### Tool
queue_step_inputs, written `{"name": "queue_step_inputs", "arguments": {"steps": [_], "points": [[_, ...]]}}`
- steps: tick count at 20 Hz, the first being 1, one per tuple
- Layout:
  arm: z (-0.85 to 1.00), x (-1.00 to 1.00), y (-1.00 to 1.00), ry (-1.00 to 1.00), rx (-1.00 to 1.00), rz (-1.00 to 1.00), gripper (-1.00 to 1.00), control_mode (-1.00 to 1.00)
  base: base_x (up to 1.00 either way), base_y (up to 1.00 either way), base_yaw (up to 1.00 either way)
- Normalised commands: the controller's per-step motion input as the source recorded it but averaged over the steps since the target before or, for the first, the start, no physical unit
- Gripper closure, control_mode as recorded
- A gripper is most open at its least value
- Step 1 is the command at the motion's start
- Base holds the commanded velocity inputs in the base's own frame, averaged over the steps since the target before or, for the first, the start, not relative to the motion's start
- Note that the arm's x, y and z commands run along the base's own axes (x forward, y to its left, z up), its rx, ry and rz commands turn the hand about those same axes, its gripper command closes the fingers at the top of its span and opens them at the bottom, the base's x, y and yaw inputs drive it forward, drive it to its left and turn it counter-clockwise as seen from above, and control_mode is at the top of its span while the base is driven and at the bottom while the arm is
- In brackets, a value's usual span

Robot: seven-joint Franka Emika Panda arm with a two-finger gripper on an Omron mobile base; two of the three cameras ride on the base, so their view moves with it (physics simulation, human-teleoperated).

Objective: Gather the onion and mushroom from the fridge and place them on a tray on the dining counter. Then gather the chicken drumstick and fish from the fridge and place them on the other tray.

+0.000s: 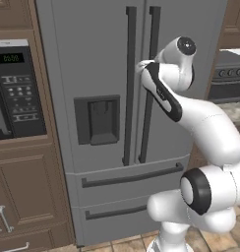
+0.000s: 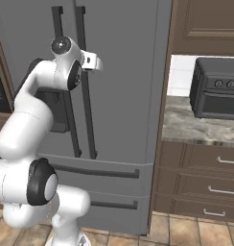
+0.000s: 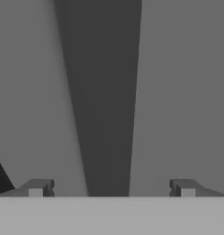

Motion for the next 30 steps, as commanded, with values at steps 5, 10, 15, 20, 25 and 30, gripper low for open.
{"name": "queue_step_inputs", "arguments": {"steps": [5,10,15,20,25,30], "points": [[0.0,0.3,0.08,-0.03,0.0,0.0,-1.0,-1.0,0.0,0.0,0.0],[0.0,0.34,0.02,0.0,0.0,0.0,-1.0,-1.0,0.0,0.0,0.0],[0.0,0.42,0.08,0.0,0.0,0.0,1.0,-1.0,0.0,0.0,0.0],[-0.01,-0.04,0.01,0.0,-0.01,-0.03,1.0,-1.0,0.0,0.0,0.0],[0.07,-0.76,-0.12,-0.01,0.0,-0.12,1.0,-1.0,0.0,0.0,0.0],[0.15,-1.0,-0.46,0.0,0.0,-0.17,1.0,-1.0,0.0,0.0,0.0]]}}
